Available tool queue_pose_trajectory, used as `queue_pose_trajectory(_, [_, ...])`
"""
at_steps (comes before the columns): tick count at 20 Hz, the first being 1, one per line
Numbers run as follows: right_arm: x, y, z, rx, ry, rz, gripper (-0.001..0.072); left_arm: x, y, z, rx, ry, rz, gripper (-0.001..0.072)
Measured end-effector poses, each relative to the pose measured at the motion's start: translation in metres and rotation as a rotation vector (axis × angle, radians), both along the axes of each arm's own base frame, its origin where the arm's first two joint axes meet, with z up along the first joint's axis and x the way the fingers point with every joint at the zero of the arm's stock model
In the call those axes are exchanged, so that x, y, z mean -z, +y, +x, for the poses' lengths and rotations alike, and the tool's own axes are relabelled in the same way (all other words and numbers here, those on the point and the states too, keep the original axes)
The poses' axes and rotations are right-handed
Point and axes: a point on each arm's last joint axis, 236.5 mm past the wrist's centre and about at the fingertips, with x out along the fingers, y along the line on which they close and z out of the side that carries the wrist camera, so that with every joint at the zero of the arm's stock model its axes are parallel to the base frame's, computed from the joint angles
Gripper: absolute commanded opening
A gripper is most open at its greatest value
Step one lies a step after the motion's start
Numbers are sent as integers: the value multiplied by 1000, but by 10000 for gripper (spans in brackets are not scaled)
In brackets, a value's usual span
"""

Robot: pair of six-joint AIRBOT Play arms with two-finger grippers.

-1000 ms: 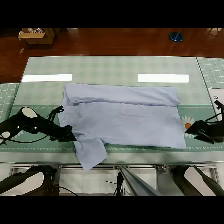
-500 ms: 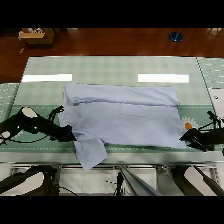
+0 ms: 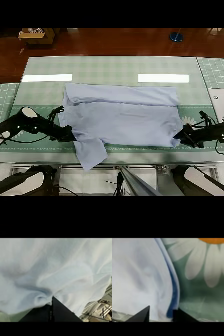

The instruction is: Fold the shirts.

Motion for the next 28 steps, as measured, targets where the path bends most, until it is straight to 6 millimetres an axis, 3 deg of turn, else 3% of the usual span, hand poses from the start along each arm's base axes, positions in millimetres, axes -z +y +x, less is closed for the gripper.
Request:
queue_pose_trajectory(1, [3, 1, 2, -5, -2, -2, 111, 0, 0, 0, 0, 0, 0, 19])
queue_pose_trajectory(3, [5, 5, 7, -9, -10, 3, 36, 0, 0, 0, 3, -1, -1, 18])
queue_pose_trajectory(6, [1, 7, 11, -36, -39, -1, 26, -2, 0, 2, 8, -17, -1, 17])
queue_pose_trajectory(9, [-24, 6, 18, -86, -110, -15, 25, -12, 2, 19, 10, -102, 10, 17])
queue_pose_trajectory(12, [-64, 3, 42, -94, -255, -55, 25, -58, -15, 50, -16, -227, -77, 17])
queue_pose_trajectory(17, [-141, 18, 96, -49, -539, -23, 24, -149, -28, 108, -42, -503, -161, 17])
queue_pose_trajectory(21, [-175, 20, 134, -26, -698, -61, 24, -197, -24, 153, -104, -684, -152, 17])
queue_pose_trajectory(24, [-176, 14, 161, 21, -751, -93, 24, -203, -19, 179, -152, -731, -138, 17])
queue_pose_trajectory(28, [-159, 3, 195, 86, -758, -101, 24, -186, -6, 217, -219, -723, -111, 17])
